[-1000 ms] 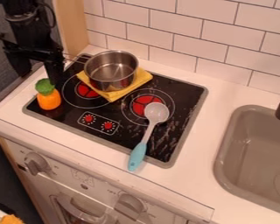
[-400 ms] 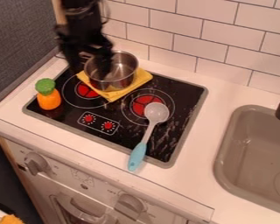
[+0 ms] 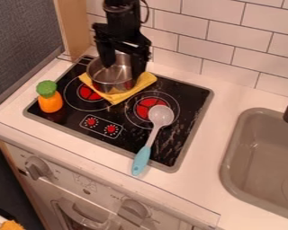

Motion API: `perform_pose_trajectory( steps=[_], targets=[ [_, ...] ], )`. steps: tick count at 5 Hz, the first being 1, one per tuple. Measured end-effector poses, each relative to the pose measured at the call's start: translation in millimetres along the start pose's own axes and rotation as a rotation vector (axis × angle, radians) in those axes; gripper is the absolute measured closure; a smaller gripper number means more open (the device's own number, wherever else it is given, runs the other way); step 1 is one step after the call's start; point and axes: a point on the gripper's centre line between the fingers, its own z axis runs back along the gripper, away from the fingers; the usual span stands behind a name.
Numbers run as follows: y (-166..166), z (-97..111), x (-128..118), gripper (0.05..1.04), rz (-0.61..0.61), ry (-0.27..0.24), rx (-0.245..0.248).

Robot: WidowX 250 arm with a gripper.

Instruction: Moved the stainless pot in the upper right side of the burner

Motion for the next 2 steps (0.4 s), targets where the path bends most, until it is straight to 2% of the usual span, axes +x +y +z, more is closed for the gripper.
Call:
perform_pose_trajectory(
  steps=[1, 2],
  targets=[
    [3.1, -23.8, 7.9, 0.083, 0.007, 0.047, 0.000],
    [4.8, -36.7, 10.4, 0.133, 0.003, 0.072, -0.003]
  ],
)
